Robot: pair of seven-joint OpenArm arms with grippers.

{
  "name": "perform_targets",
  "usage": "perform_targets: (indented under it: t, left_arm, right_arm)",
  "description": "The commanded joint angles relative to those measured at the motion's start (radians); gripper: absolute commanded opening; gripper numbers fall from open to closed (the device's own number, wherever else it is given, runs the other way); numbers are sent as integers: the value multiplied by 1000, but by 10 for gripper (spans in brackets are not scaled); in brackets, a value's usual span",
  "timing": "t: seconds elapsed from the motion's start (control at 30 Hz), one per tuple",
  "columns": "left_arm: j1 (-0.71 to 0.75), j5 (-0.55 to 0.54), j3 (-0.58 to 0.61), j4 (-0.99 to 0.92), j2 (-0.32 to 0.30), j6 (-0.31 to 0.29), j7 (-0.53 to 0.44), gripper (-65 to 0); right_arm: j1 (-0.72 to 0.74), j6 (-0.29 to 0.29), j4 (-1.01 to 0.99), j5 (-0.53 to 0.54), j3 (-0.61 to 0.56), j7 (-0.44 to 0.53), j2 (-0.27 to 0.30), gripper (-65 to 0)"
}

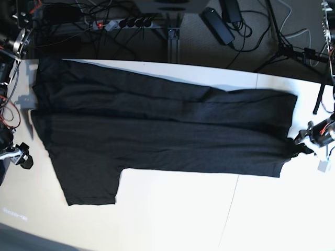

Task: Fold the T-shirt properly
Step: 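Release and move the right gripper to the sleeve end, then grasp the sleeve end with the right gripper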

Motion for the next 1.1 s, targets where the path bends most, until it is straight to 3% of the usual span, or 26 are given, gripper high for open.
perform_targets:
  t: [0.0,0.17,0.6,0.9,0.97,1.07]
  left_arm:
    - [-21,-18,-7,21,-26,-23,-14,-650]
    - [-21,-16,-7,60,-26,-23,-11,-650]
    - [-21,-2,-7,86,-26,-23,-6,-650]
    - [-21,3,-7,86,-26,-23,-6,-650]
    - [-21,2,-7,86,-26,-23,-6,-650]
    - [-21,2,-7,86,-26,-23,-7,-650]
  right_arm:
    - [48,79,-26,-5,-2,33,6,-281]
    - [124,78,-195,-86,-5,132,-48,-281]
    - [155,78,-255,-107,-51,134,-188,-281]
    - [159,77,-254,-109,-172,135,-206,-290]
    - [159,77,-251,-109,-172,142,-204,-379]
    - [159,78,-234,-109,-172,153,-201,-650]
